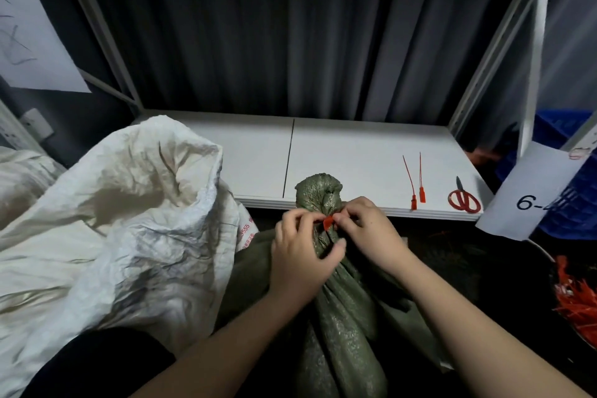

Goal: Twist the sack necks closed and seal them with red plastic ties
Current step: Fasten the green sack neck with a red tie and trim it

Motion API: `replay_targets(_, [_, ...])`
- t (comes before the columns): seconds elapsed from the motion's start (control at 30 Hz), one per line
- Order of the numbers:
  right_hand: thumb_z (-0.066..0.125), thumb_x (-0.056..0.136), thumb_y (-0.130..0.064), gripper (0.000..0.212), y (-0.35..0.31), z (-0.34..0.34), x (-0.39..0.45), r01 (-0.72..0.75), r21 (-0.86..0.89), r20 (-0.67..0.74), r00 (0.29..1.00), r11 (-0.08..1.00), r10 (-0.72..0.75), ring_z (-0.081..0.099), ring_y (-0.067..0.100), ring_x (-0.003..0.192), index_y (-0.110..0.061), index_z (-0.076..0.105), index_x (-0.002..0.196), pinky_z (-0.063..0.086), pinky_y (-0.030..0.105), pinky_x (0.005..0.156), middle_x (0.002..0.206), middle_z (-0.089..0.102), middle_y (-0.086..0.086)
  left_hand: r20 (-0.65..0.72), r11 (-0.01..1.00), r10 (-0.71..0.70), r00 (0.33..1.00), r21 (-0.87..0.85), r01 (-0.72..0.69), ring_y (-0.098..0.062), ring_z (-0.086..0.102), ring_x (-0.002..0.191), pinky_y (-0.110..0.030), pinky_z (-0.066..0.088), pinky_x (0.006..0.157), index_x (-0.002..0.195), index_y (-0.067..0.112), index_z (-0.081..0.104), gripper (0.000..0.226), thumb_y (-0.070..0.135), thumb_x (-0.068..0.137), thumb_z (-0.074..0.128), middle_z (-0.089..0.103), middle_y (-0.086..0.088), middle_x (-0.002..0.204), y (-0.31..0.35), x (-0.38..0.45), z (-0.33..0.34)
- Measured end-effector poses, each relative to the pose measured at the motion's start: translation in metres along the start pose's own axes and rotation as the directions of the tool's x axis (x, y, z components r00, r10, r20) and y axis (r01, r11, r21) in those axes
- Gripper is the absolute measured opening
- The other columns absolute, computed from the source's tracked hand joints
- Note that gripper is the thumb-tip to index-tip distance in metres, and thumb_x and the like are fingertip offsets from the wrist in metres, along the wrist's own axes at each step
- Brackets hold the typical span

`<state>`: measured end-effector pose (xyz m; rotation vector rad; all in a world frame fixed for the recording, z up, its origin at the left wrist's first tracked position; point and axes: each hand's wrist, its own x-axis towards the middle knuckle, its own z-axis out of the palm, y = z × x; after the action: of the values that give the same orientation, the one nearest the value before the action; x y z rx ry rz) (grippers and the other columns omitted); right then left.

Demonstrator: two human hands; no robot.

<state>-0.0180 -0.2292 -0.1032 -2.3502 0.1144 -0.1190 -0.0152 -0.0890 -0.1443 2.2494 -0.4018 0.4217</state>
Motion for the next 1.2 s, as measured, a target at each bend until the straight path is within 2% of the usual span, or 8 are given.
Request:
replay_targets(0.1, [0.056,0.093,-0.026,0.017,-0.011,0.01,-0.01,-0.015,-0.097,-0.106,0.994,0.995,0.005,0.056,0.024,0.094,-0.016,0.061,0.08,0.036,0.029,0.077,0.101,0.058,0.006,-0.095,0.879,-0.339,0.936,-0.386,0.279,0.009,0.042,0.092,-0.02,0.035,0.093,0.091,0.019,0.058,0.028,0.036,0.073,0.072,0.048,0.003,0.103,0.004,-0.01,0.01])
replay_targets(0.27, [0.054,0.093,-0.028,0.02,-0.023,0.022,-0.019,-0.008,-0.206,-0.242,0.969,0.979,-0.043,0.059,0.031,0.09,-0.01,0.064,0.091,0.042,0.036,0.077,0.1,0.06,0.007,-0.125,0.749,-0.49,0.863,-0.567,0.343,0.001,0.049,0.087,-0.028,0.041,0.089,0.077,0.015,0.056,0.018,0.013,0.077,0.074,0.051,0.005,0.089,0.012,-0.01,0.018])
replay_targets(0.4, [0.053,0.093,-0.029,0.021,-0.025,0.022,-0.022,-0.027,-0.249,-0.274,0.961,0.968,-0.044,0.06,0.031,0.091,-0.011,0.063,0.092,0.041,0.036,0.075,0.101,0.061,0.007,-0.106,0.75,-0.467,0.878,-0.574,0.329,-0.008,0.051,0.076,-0.029,0.04,0.077,0.064,0.021,0.054,0.022,0.024,0.077,0.072,0.059,-0.016,0.078,0.005,-0.006,0.025])
replay_targets(0.5, [0.051,0.095,-0.031,0.023,-0.027,0.023,-0.024,-0.022,-0.339,-0.256,0.964,0.941,-0.069,0.061,0.031,0.093,-0.011,0.062,0.094,0.043,0.037,0.074,0.102,0.063,0.008,-0.057,0.679,-0.517,0.854,-0.636,0.368,-0.027,0.053,0.07,-0.042,0.044,0.071,0.06,0.029,0.051,0.02,0.038,0.073,0.064,0.056,-0.007,0.068,0.002,-0.005,0.026])
replay_targets(0.73, [0.046,0.097,-0.028,0.026,-0.029,0.027,-0.025,-0.039,-0.318,-0.237,0.971,0.947,-0.04,0.061,0.034,0.093,-0.007,0.061,0.094,0.043,0.039,0.074,0.097,0.067,0.015,0.0,0.65,-0.468,0.884,-0.678,0.344,-0.016,0.053,0.071,-0.041,0.047,0.071,0.061,0.032,0.049,0.021,0.024,0.077,0.06,0.058,-0.013,0.071,-0.001,-0.003,0.021])
replay_targets(0.93, [0.049,0.096,-0.024,0.019,-0.03,0.022,-0.028,-0.065,-0.189,-0.218,0.976,0.98,0.023,0.06,0.036,0.091,-0.008,0.059,0.09,0.037,0.038,0.072,0.093,0.067,0.017,0.075,0.59,-0.45,0.89,-0.723,0.36,-0.011,0.059,0.074,-0.027,0.047,0.073,0.065,0.016,0.045,0.033,-0.002,0.087,0.061,0.065,-0.008,0.076,-0.01,0.003,0.015])
replay_targets(1.1, [0.05,0.096,-0.025,0.018,-0.026,0.015,-0.027,-0.071,-0.09,-0.182,0.982,0.993,0.053,0.059,0.036,0.084,-0.018,0.049,0.079,0.032,0.035,0.065,0.083,0.066,0.014,0.157,0.533,-0.451,0.878,-0.742,0.407,-0.002,0.058,0.058,-0.014,0.048,0.061,0.068,0.008,0.051,0.024,-0.002,0.086,0.064,0.066,-0.011,0.072,-0.014,0.01,0.007])
replay_targets(1.2, [0.047,0.097,-0.029,0.018,-0.025,0.009,-0.027,-0.083,-0.113,-0.144,0.987,0.99,0.066,0.059,0.037,0.089,-0.016,0.051,0.085,0.037,0.038,0.069,0.089,0.067,0.015,0.16,0.552,-0.43,0.888,-0.732,0.399,-0.006,0.064,0.075,-0.015,0.051,0.075,0.071,0.009,0.056,0.018,0.004,0.083,0.069,0.066,-0.015,0.091,-0.022,0.012,0.01])
